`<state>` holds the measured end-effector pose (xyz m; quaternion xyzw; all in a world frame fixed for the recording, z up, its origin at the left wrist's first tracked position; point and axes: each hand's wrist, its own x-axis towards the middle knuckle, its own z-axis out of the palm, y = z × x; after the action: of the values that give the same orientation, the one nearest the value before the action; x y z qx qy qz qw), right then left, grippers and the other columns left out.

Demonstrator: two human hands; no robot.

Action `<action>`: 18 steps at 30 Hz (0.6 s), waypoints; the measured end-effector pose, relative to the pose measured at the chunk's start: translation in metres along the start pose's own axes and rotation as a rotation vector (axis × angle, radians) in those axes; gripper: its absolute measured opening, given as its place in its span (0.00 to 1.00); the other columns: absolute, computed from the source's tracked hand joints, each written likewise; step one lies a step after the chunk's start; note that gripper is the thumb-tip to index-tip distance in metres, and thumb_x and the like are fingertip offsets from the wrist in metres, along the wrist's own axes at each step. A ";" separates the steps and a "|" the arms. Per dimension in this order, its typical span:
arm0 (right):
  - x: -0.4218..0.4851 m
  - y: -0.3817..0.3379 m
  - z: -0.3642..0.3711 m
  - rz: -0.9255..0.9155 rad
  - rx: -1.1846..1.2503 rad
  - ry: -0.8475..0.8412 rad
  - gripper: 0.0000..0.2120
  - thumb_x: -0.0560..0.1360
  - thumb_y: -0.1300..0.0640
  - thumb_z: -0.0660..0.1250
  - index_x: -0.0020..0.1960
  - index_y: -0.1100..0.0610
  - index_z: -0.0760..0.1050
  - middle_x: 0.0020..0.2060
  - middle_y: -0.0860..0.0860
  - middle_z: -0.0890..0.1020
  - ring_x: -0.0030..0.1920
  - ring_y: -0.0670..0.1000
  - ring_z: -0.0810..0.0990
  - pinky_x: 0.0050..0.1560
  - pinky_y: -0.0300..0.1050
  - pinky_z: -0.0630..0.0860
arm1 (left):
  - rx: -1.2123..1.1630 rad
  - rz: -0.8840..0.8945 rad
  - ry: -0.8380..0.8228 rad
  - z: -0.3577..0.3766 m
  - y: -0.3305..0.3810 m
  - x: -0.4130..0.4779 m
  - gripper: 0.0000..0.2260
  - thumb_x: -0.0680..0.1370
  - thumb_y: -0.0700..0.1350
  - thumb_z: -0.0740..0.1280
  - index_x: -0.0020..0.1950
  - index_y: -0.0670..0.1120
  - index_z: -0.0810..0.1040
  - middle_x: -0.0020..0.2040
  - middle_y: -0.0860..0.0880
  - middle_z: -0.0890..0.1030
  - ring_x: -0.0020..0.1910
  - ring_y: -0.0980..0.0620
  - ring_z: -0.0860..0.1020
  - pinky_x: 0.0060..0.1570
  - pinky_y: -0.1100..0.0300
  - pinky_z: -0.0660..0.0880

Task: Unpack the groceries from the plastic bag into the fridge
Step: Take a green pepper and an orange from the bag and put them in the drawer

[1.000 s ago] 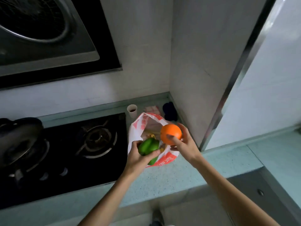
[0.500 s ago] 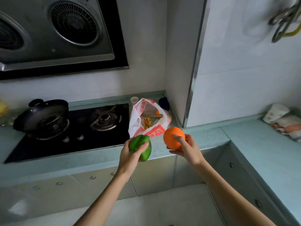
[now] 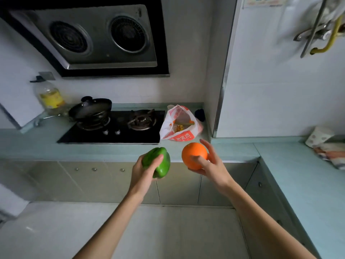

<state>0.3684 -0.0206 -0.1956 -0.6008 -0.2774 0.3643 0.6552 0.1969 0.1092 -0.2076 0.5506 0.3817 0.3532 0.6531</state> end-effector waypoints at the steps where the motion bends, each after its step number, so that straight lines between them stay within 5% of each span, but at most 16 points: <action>1: -0.011 -0.001 0.004 0.003 0.004 -0.037 0.24 0.73 0.58 0.69 0.66 0.44 0.70 0.62 0.55 0.72 0.60 0.59 0.77 0.51 0.54 0.83 | -0.030 0.000 0.026 -0.006 0.002 -0.014 0.27 0.64 0.56 0.76 0.60 0.47 0.78 0.55 0.48 0.82 0.54 0.48 0.82 0.44 0.49 0.83; 7: -0.069 -0.013 0.057 0.069 -0.007 -0.202 0.24 0.73 0.53 0.73 0.65 0.55 0.67 0.58 0.51 0.76 0.56 0.51 0.80 0.51 0.46 0.82 | -0.211 0.079 0.174 -0.055 0.021 -0.084 0.26 0.67 0.58 0.77 0.60 0.48 0.78 0.57 0.47 0.82 0.56 0.48 0.82 0.50 0.48 0.81; 12: -0.103 -0.010 0.116 -0.004 -0.136 -0.346 0.29 0.63 0.44 0.74 0.61 0.47 0.69 0.56 0.50 0.78 0.56 0.51 0.80 0.59 0.52 0.79 | -0.431 0.055 0.208 -0.119 0.036 -0.131 0.19 0.77 0.52 0.64 0.66 0.44 0.75 0.59 0.43 0.81 0.57 0.47 0.79 0.53 0.48 0.77; 18: -0.144 0.001 0.214 -0.124 -0.283 -0.589 0.36 0.61 0.50 0.73 0.68 0.43 0.67 0.54 0.47 0.77 0.50 0.44 0.79 0.44 0.30 0.77 | -0.393 0.171 0.430 -0.227 0.045 -0.202 0.24 0.69 0.44 0.71 0.65 0.42 0.76 0.56 0.42 0.82 0.55 0.44 0.81 0.56 0.44 0.78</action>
<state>0.1132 -0.0118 -0.1589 -0.5365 -0.5388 0.4398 0.4780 -0.0998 0.0396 -0.1640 0.3562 0.3877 0.5826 0.6192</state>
